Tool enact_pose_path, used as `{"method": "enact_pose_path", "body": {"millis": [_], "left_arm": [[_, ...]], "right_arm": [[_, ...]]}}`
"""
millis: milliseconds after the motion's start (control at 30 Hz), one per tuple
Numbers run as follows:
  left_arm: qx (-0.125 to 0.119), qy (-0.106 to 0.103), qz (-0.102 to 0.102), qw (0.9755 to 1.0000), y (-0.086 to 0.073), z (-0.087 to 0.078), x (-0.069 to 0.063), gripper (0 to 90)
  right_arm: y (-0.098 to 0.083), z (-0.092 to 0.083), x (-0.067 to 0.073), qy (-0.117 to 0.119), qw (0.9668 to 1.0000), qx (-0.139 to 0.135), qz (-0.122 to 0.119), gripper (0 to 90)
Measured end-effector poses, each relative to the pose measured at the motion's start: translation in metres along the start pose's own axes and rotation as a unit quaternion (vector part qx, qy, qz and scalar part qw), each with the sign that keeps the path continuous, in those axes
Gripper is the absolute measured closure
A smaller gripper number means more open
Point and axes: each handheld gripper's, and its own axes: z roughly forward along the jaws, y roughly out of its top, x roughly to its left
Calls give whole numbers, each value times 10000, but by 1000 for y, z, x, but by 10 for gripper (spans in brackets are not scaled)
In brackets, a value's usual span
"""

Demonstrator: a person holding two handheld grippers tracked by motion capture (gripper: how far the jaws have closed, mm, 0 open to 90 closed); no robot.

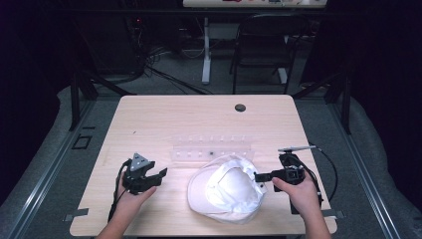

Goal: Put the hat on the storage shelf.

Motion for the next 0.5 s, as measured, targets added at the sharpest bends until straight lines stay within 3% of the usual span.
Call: {"method": "enact_pose_path", "body": {"millis": [233,500], "left_arm": [[-4,5,-17,10000,0,0,0,440],[7,2,-20,10000,0,1,-1,440]], "right_arm": [[0,-2,0,-29,10000,-20,-15,817],[-1,5,4,135,9997,226,-14,753]]}}
